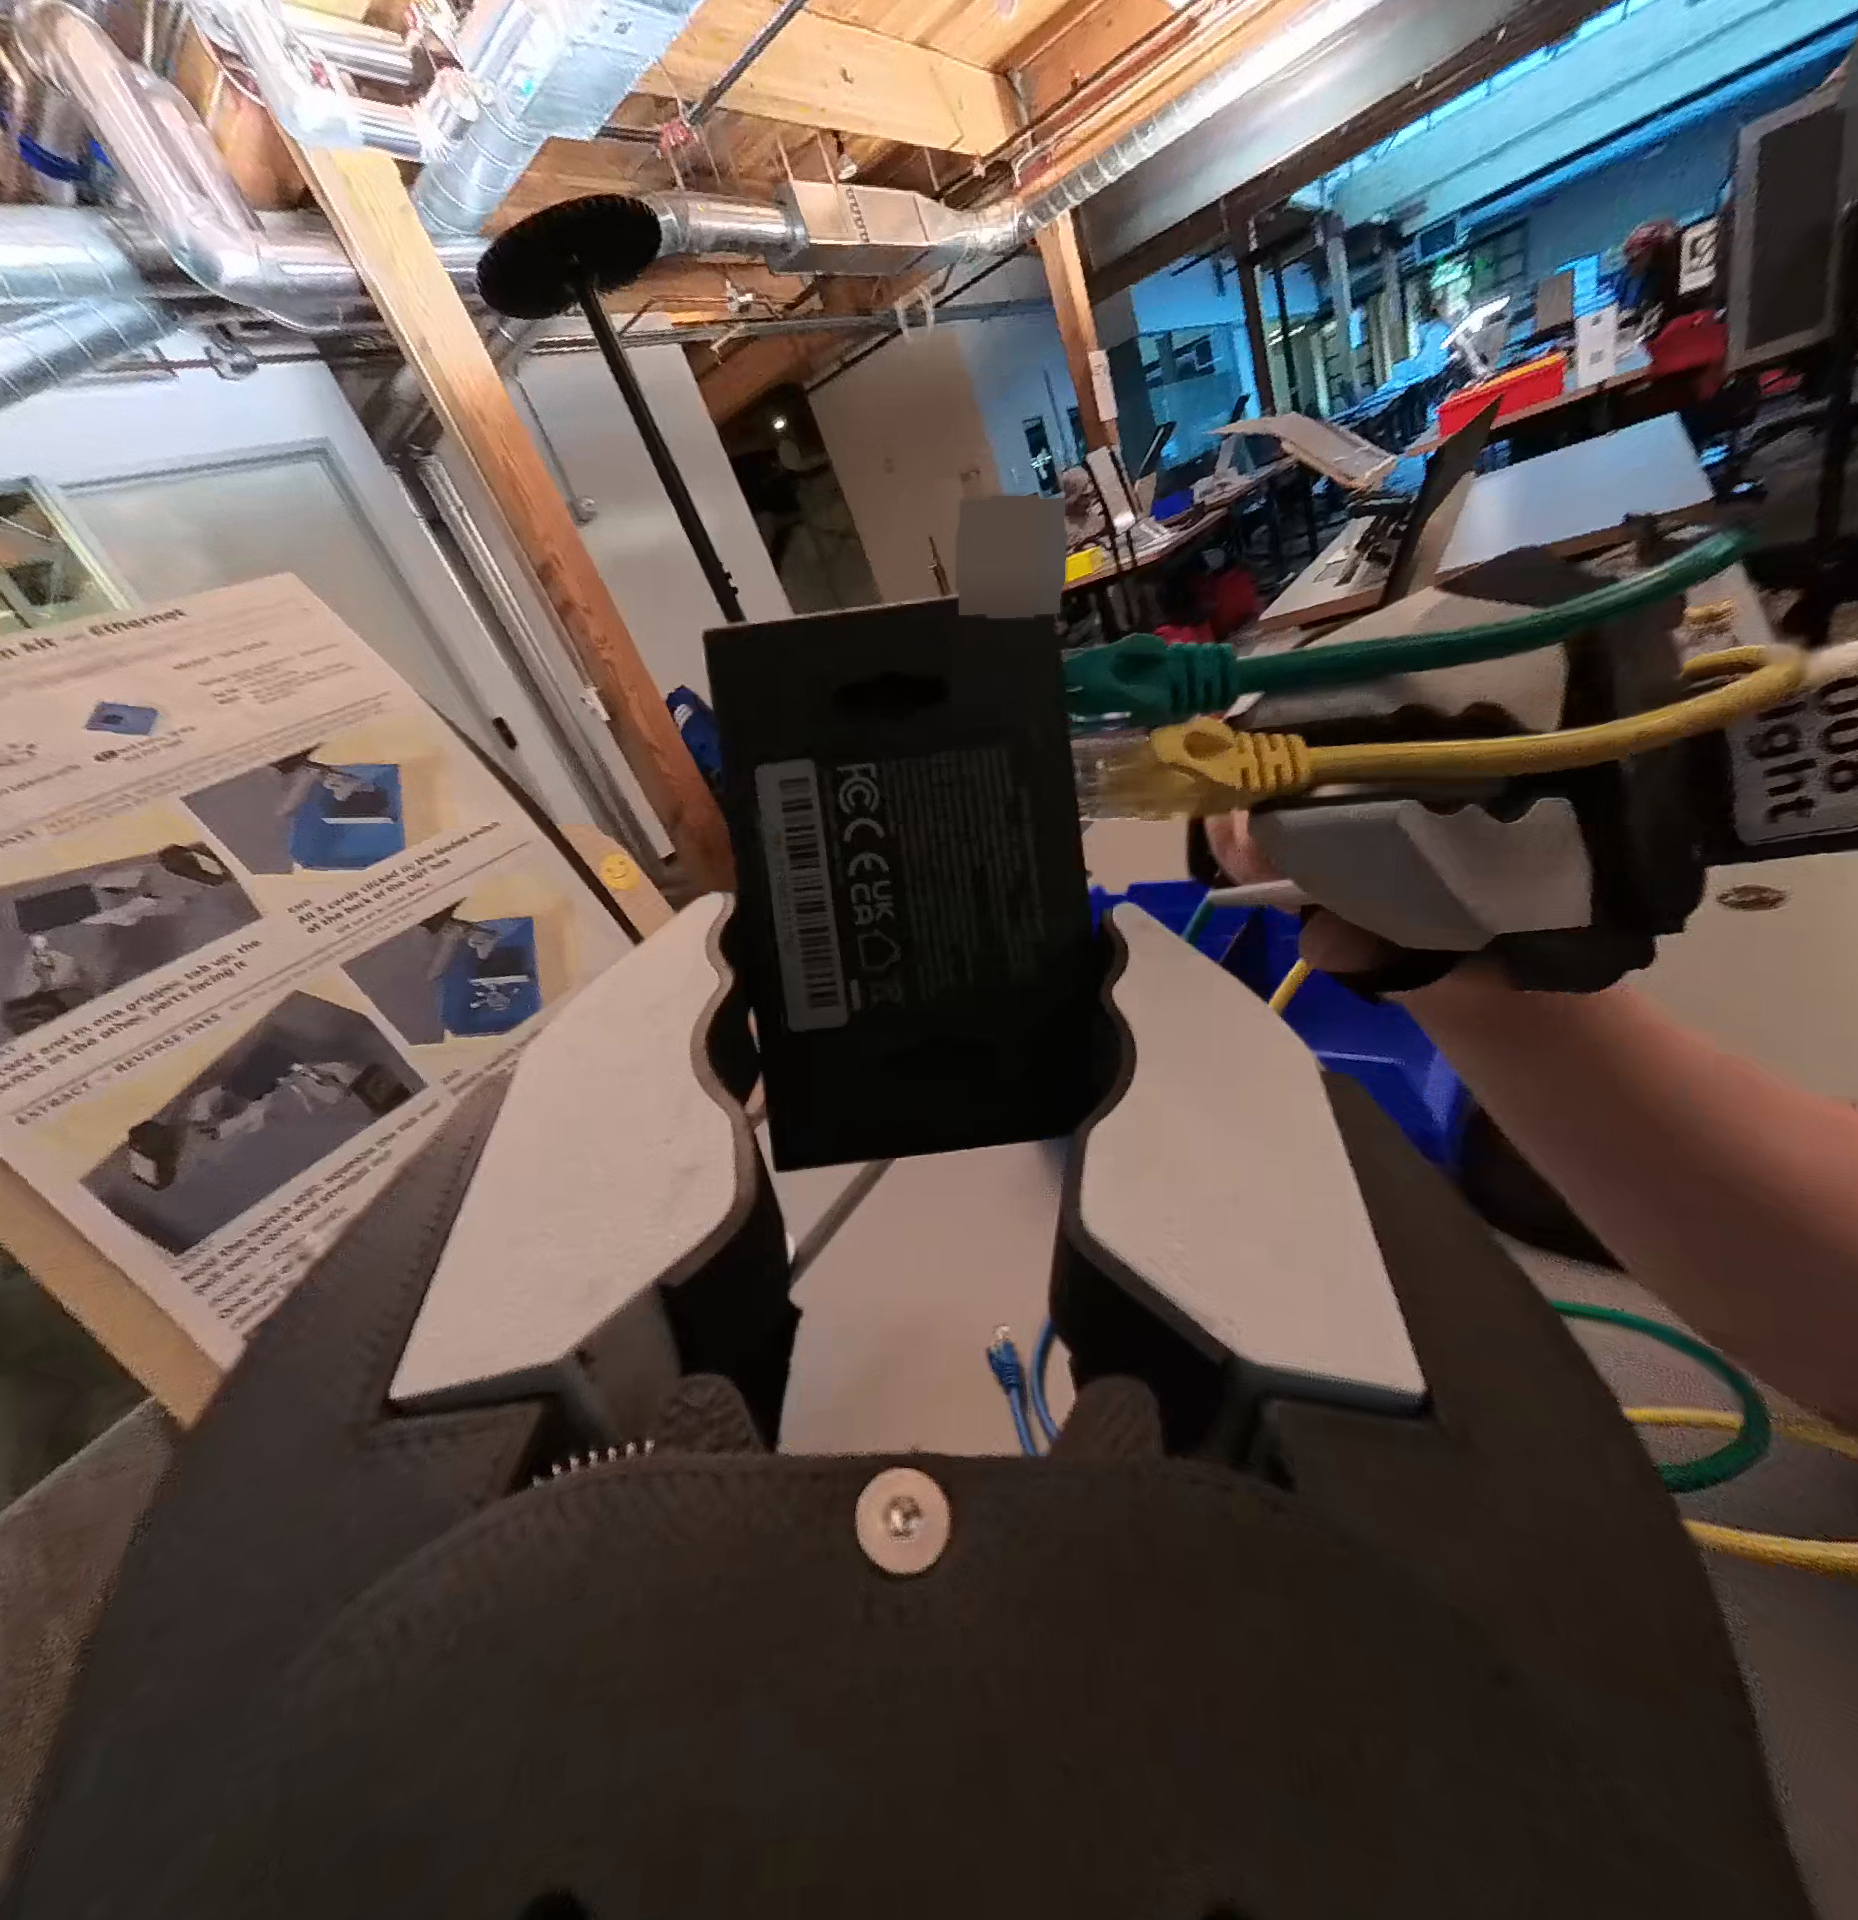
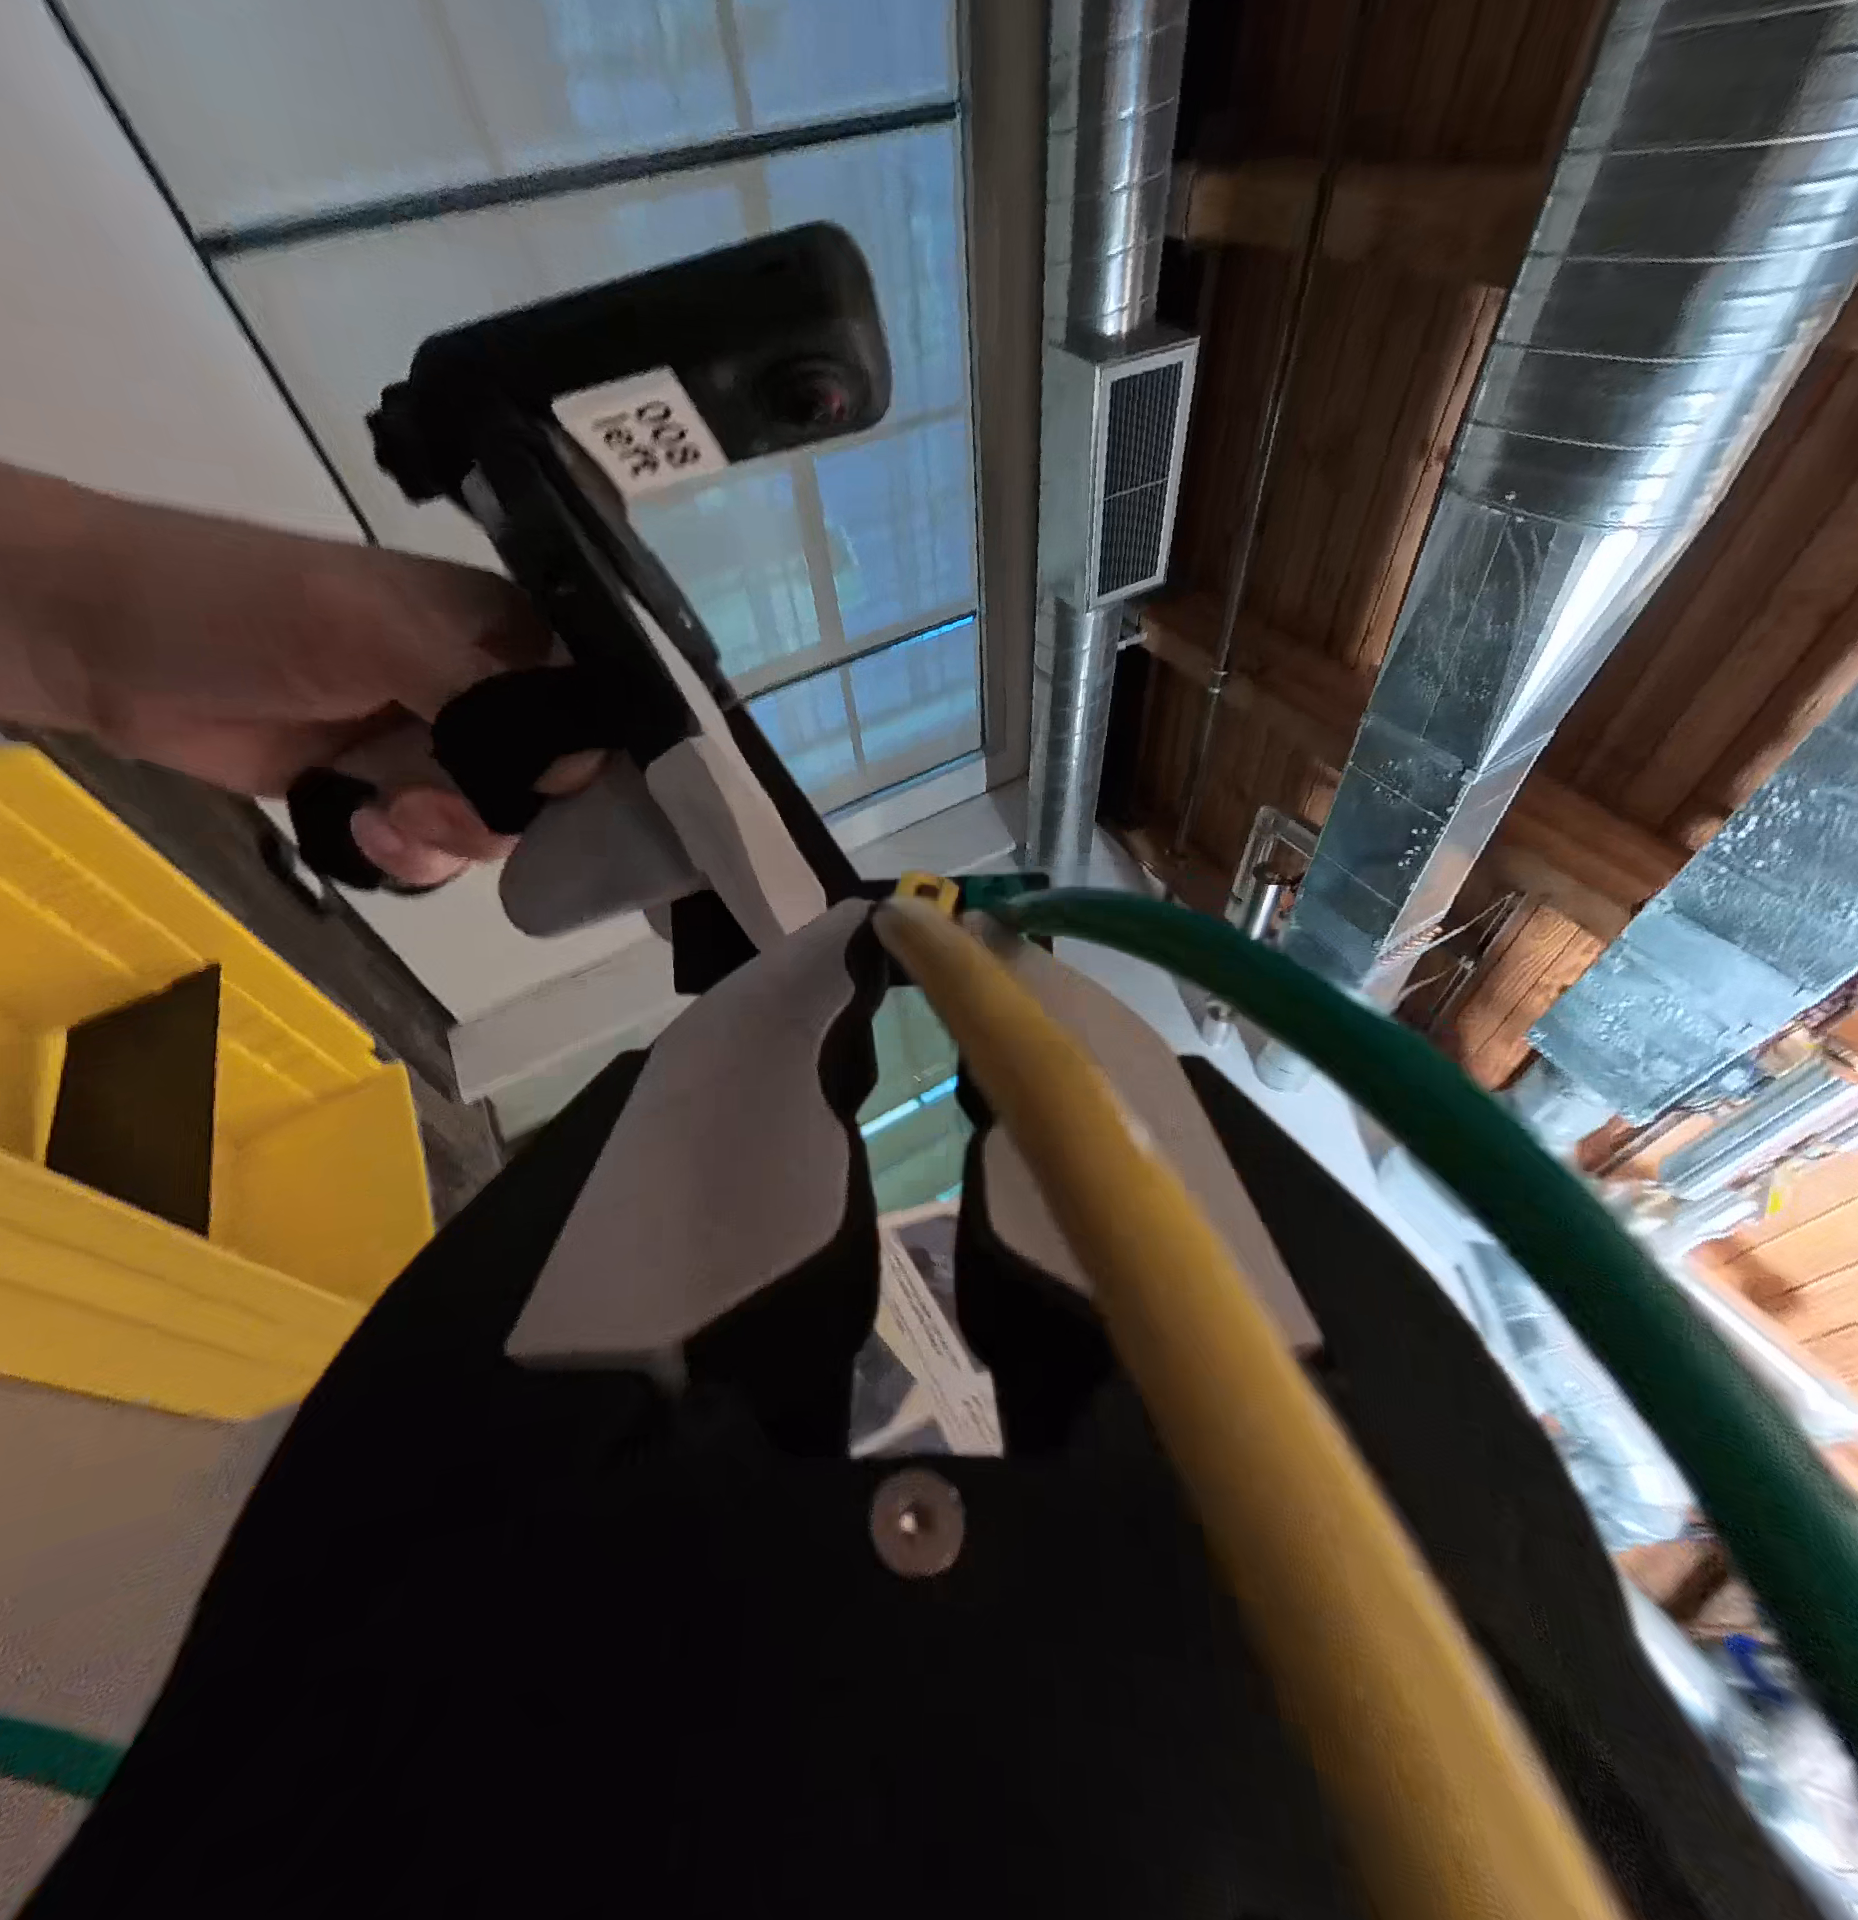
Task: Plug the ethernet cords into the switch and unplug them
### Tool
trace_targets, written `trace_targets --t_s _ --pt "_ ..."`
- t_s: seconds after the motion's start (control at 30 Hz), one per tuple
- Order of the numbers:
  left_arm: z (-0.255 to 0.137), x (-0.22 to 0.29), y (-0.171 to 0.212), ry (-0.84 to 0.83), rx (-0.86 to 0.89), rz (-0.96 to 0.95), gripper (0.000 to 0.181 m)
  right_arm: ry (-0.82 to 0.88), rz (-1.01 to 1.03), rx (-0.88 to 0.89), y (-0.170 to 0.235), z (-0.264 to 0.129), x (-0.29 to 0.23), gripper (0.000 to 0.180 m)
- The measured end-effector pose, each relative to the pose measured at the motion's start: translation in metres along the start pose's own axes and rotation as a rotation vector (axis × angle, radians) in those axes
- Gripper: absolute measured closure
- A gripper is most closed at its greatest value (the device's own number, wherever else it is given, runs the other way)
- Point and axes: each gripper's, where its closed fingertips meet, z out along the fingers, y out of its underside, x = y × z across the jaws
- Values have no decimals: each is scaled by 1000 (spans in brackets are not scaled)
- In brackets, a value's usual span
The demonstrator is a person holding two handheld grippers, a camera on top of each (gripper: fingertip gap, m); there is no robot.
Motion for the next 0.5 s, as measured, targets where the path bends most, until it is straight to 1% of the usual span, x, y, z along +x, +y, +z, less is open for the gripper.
trace_targets --t_s 0.1,0.2,0.33,0.43,0.5 --pt "0 6 2 27 -35 9 120 -24 -123 -24 -5 -4 -3 169" --pt "-2 13 -3 69 0 -10 119 -52 -130 -9 -12 -8 -3 169" --pt "-2 15 -6 51 59 -19 120 -55 -141 -13 -14 -10 -2 169" --pt "5 12 5 37 43 -18 119 -76 -173 -34 -10 -10 -6 169" --pt "8 12 14 56 2 -20 119 -108 -166 -49 -4 -11 -10 169"
